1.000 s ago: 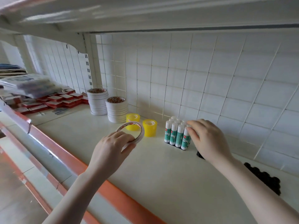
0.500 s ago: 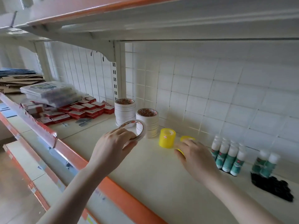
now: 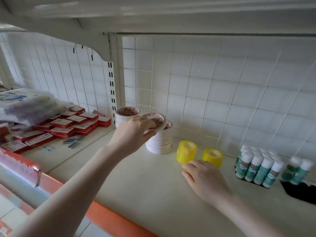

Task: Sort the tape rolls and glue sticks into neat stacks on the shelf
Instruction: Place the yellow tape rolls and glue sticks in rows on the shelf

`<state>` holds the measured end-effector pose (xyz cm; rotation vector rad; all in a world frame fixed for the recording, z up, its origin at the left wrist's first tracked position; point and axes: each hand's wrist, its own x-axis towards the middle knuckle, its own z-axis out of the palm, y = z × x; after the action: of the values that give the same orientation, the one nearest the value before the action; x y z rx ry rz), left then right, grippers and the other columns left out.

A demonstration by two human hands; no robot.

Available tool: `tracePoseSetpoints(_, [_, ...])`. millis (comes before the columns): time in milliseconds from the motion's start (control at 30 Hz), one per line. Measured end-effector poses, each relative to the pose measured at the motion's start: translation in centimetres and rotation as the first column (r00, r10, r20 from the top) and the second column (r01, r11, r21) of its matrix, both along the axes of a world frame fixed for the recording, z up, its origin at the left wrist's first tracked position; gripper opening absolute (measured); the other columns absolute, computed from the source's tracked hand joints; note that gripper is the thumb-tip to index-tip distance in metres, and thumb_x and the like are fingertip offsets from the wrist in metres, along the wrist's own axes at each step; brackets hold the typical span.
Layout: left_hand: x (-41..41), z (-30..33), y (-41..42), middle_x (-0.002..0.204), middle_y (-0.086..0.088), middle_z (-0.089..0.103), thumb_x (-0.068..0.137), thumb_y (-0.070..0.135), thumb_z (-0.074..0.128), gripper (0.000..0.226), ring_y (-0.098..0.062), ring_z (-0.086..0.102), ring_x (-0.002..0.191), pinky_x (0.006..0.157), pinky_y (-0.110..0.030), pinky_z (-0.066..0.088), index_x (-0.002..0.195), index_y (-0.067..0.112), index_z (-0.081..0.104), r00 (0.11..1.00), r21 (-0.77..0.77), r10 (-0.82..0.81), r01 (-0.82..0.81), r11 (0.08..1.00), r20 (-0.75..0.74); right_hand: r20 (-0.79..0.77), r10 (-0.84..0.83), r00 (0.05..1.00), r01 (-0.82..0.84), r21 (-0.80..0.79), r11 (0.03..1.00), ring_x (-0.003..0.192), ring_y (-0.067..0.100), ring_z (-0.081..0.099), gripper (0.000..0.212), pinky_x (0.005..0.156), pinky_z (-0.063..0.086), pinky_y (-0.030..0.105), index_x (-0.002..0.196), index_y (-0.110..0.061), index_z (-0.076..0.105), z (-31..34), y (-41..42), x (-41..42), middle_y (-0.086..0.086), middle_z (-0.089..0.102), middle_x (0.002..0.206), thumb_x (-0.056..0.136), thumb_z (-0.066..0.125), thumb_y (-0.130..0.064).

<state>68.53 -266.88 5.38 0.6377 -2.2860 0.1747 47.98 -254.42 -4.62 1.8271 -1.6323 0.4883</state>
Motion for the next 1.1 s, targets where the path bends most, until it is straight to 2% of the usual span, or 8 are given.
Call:
tracePoseSetpoints(167, [-2.2, -0.1, -2.2, 0.094, -0.001, 0.065, 0.088, 0.028, 0.062, 0.015, -0.023, 0.058, 0.088, 0.066, -0.035, 0.045, 0.096, 0.017, 0.068, 0.997, 0.131, 0.005, -0.015, 0.991, 0.075, 0.012, -0.029, 1.000, 0.029, 0.013, 0.999, 0.057, 0.017, 0.057, 0.029, 0.049, 0.043, 0.023, 0.063, -0.023, 0.059, -0.4, 0.1, 0.1, -0.006, 0.054, 0.060, 0.081, 0.041, -0.034])
tracePoseSetpoints(300, [-3.4, -0.4, -3.3, 0.092, 0.000, 0.065, 0.087, 0.029, 0.063, 0.014, -0.023, 0.058, 0.088, 0.069, -0.036, 0.046, 0.096, 0.020, 0.068, 0.990, 0.170, -0.019, -0.005, 0.985, 0.141, 0.052, -0.038, 0.998, 0.037, 0.021, 0.999, 0.059, 0.016, 0.057, 0.029, 0.049, 0.044, 0.024, 0.064, -0.023, 0.060, -0.5, 0.3, 0.1, -0.006, 0.054, 0.061, 0.083, 0.041, -0.033])
tracePoseSetpoints(400, [-3.6, -0.3, -3.6, 0.089, -0.001, 0.065, 0.085, 0.028, 0.063, 0.012, -0.024, 0.058, 0.084, 0.070, -0.040, 0.047, 0.093, 0.020, 0.068, 0.991, 0.201, -0.032, 0.005, 0.979, 0.133, 0.070, -0.028, 0.997, 0.025, 0.036, 0.999, 0.059, 0.016, 0.056, 0.028, 0.050, 0.044, 0.024, 0.065, -0.023, 0.058, -0.6, 0.4, 0.1, -0.006, 0.054, 0.062, 0.084, 0.040, -0.033])
tracePoseSetpoints(567, [-3.7, 0.0, -4.2, 0.092, 0.002, 0.067, 0.086, 0.031, 0.063, 0.013, -0.021, 0.059, 0.085, 0.072, -0.036, 0.047, 0.095, 0.024, 0.069, 0.980, 0.241, -0.035, -0.014, 0.970, 0.197, 0.117, -0.029, 0.993, 0.024, 0.040, 0.999, 0.061, 0.015, 0.055, 0.029, 0.050, 0.046, 0.026, 0.065, -0.023, 0.058, -0.6, 0.4, 0.0, -0.007, 0.053, 0.064, 0.085, 0.040, -0.033])
tracePoseSetpoints(800, [-3.7, 0.9, -4.5, 0.093, 0.003, 0.067, 0.087, 0.021, 0.061, 0.015, -0.018, 0.058, 0.087, 0.080, -0.037, 0.046, 0.099, 0.019, 0.069, 0.951, 0.334, -0.132, 0.032, 0.942, 0.280, 0.130, -0.015, 0.991, 0.010, 0.038, 0.999, 0.061, 0.013, 0.054, 0.029, 0.050, 0.047, 0.025, 0.066, -0.024, 0.057, -0.7, 0.5, -0.1, -0.008, 0.053, 0.064, 0.085, 0.039, -0.034])
tracePoseSetpoints(1100, [-3.6, 1.3, -4.1, 0.094, -0.001, 0.069, 0.087, 0.015, 0.061, 0.017, -0.019, 0.059, 0.087, 0.083, -0.034, 0.044, 0.101, 0.016, 0.071, 0.953, 0.394, -0.159, 0.046, 0.918, 0.258, 0.121, -0.007, 0.993, 0.005, 0.021, 1.000, 0.060, 0.013, 0.054, 0.030, 0.049, 0.047, 0.026, 0.065, -0.024, 0.057, -0.7, 0.5, -0.1, -0.008, 0.053, 0.064, 0.085, 0.039, -0.033])
